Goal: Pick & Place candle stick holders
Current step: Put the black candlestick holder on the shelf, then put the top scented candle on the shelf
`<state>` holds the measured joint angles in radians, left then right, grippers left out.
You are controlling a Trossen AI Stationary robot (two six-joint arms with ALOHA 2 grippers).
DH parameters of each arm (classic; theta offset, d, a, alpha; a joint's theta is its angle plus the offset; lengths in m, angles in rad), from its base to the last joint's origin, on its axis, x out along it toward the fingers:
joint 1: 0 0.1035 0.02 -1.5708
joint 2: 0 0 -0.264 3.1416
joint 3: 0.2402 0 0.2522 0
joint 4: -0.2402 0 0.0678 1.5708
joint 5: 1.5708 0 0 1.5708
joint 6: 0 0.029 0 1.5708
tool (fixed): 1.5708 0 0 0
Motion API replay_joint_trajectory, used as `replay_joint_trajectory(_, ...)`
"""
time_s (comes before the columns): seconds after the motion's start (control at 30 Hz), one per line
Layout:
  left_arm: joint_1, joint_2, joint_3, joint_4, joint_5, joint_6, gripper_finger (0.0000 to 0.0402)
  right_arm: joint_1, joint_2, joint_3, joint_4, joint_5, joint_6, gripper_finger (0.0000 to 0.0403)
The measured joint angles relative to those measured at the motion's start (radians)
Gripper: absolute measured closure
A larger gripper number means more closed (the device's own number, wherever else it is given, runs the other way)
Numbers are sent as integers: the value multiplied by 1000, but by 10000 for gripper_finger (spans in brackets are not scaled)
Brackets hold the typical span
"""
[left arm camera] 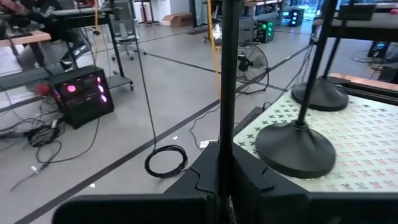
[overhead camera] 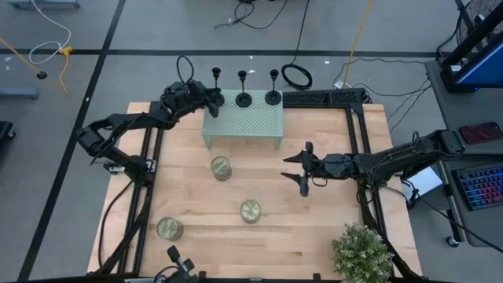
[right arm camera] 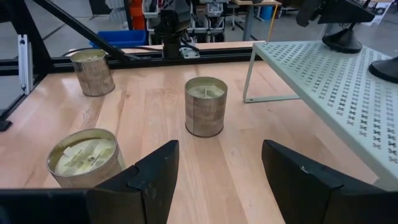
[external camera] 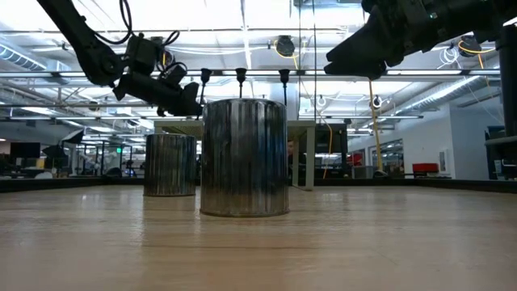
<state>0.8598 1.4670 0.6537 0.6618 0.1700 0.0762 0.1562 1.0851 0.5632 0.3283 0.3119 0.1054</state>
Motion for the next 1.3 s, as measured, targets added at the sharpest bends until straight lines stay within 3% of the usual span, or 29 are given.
replay_joint_trajectory(0.4, -4, 0, 0, -9, 13, 16, 318, 5, 38, 0, 3, -11, 9, 117)
replay_joint_trajectory(0.73, -5, -52, 0, -37, 11, -36, 256, 28, 190, 0, 154, -82, 62, 125)
replay_joint_trajectory(1.03, -38, -201, 1, -326, 14, -32, 205, 8, 330, 0, 336, -82, 62, 126)
replay_joint_trajectory(1.3, -162, -404, 1, -589, 15, -28, 212, -39, 413, 0, 416, -82, 63, 128)
